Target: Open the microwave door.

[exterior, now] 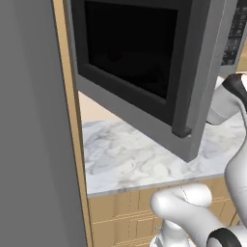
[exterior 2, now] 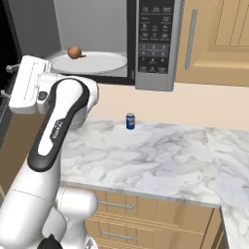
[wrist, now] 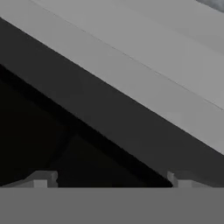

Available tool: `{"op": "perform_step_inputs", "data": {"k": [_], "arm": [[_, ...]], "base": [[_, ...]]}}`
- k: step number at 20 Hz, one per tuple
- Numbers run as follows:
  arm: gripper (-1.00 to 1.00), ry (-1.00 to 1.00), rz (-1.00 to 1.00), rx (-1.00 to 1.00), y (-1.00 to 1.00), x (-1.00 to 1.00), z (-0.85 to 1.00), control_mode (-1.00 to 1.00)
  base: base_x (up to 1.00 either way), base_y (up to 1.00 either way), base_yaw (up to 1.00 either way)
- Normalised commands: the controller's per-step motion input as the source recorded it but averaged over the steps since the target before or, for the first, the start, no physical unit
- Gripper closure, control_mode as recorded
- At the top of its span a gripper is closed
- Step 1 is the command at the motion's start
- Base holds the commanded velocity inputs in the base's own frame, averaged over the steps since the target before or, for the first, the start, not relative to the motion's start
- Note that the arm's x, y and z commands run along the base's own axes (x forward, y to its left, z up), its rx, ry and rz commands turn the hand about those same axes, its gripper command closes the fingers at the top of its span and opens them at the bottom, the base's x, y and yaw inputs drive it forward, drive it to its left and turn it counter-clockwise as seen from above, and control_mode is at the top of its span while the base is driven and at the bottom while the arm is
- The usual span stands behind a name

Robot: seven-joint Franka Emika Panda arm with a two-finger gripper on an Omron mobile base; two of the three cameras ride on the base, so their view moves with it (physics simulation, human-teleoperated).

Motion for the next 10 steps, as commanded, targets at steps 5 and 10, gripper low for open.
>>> {"op": "perform_step_inputs", "data": {"k": [5, 10], "arm": [[-1.00, 0.07, 0.11, -0.03, 1.00, -0.08, 0.01, -1.00], [-1.00, -0.03, -0.09, -0.26, 1.00, 0.13, 0.00, -1.00]], "base": [[0.00, 0.00, 0.00], [0.00, 0.00, 0.00]]}}
